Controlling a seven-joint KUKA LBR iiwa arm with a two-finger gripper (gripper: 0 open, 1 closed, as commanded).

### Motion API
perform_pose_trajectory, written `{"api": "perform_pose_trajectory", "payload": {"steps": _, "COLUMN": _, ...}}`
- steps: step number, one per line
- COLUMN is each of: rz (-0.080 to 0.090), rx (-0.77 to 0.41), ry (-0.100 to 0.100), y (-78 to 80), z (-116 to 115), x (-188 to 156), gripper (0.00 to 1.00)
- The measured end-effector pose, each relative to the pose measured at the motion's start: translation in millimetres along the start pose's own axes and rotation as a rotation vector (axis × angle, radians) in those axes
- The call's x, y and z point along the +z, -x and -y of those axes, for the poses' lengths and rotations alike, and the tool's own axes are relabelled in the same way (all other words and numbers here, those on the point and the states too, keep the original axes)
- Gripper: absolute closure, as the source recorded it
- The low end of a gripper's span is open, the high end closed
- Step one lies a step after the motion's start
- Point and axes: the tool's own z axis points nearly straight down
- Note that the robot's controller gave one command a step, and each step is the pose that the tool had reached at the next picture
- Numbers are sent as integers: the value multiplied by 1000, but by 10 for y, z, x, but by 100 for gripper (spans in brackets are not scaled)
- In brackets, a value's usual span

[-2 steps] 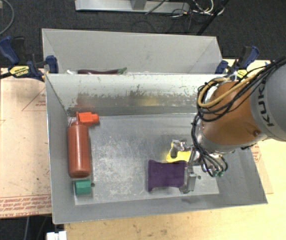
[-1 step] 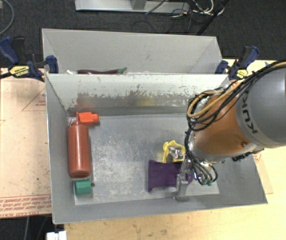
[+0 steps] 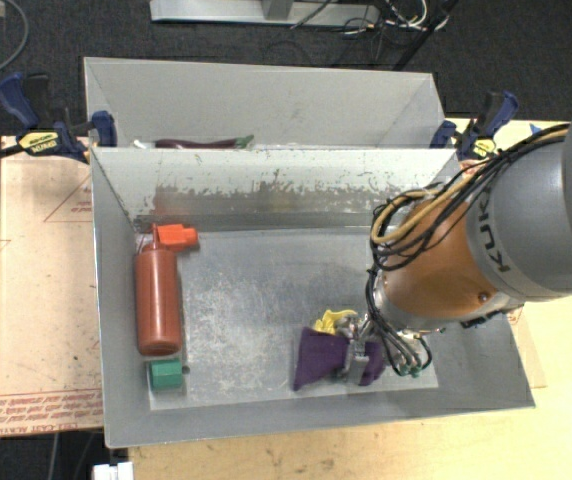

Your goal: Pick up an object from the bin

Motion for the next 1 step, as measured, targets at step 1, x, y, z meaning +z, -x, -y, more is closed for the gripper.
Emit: {"api": "perform_pose_trajectory", "payload": {"steps": 1, "rz": -1, "rx": -1, "ry": 0, "y": -13, "z": -1, "x": -18, "gripper": 100}}
